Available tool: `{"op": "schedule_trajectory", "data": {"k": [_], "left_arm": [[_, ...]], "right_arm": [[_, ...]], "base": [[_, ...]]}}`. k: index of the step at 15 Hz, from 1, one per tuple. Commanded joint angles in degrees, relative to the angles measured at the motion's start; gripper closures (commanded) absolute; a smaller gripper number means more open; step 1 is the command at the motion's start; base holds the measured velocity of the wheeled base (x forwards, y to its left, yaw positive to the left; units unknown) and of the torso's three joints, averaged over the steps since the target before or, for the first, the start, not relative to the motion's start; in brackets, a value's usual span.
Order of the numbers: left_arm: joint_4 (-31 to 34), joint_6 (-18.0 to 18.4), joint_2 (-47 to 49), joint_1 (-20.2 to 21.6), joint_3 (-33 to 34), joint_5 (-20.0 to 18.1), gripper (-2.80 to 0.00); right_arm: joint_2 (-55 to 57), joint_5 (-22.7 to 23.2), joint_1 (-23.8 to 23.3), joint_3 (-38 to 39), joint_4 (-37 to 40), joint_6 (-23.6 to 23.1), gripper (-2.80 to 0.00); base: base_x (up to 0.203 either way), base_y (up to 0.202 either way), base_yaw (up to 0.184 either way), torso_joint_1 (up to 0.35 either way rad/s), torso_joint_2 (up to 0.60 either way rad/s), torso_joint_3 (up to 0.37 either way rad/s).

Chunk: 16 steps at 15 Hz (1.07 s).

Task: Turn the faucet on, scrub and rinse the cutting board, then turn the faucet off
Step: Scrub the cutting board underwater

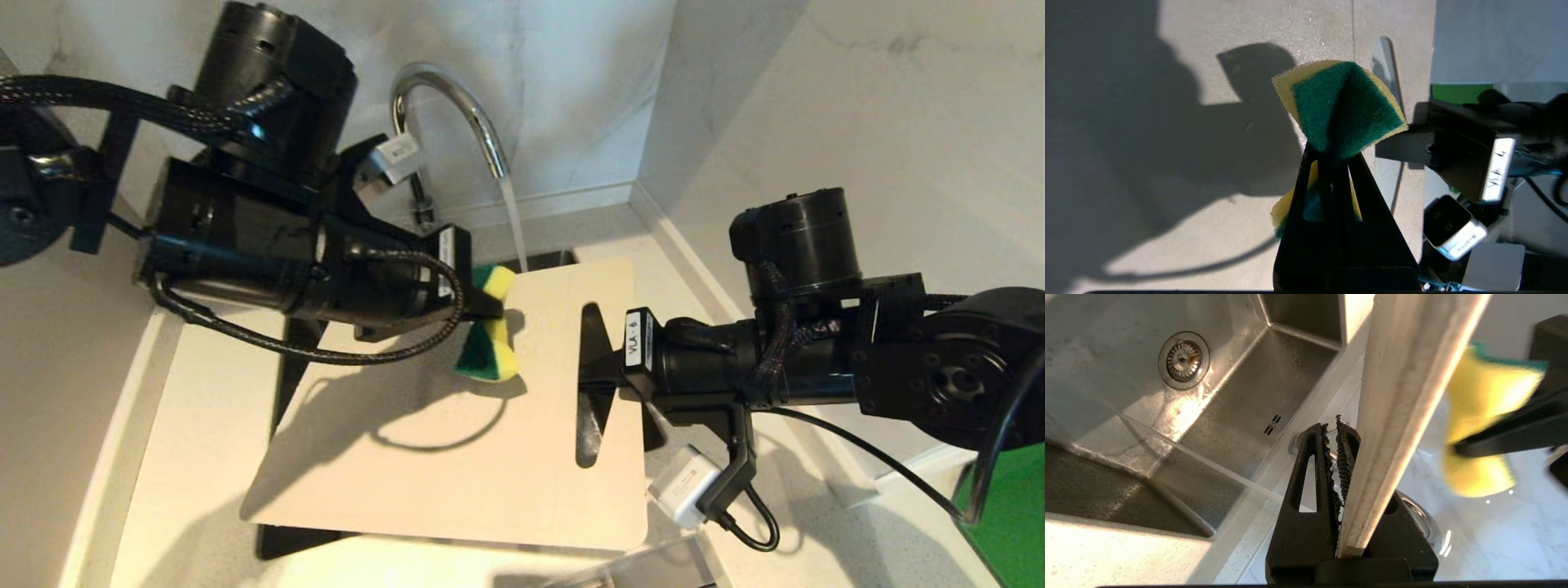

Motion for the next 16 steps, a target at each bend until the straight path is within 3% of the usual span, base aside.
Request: {"op": "schedule_trajectory", "data": {"k": [1,10,13,16], "left_arm": [[0.06,-0.67,4.08,-1.29,-0.86,-0.61,0.00],[-0.03,-2.30,4.12,0.18,4.04,-1.67,0.00],[-0.40,-2.30,2.59,2.60,8.81,-1.67,0.00],[-5.05,-2.25,0.15,6.10,17.36,-2.60,0.00]], "right_arm": [[-0.46,0.13,0.02,0.76,-0.04,-0.81,0.00],[-1.51,0.11,-0.07,1.48,-0.04,-0.73,0.00],[-2.01,0.08,-0.56,1.53,-0.04,-0.73,0.00],[-2.04,0.09,-0.86,1.48,-0.04,-0.73,0.00]], "base": [[0.000,0.000,0.000,0.000,0.00,0.000],[0.000,0.000,0.000,0.000,0.00,0.000],[0.000,0.000,0.000,0.000,0.00,0.000],[0.000,0.000,0.000,0.000,0.00,0.000]]}}
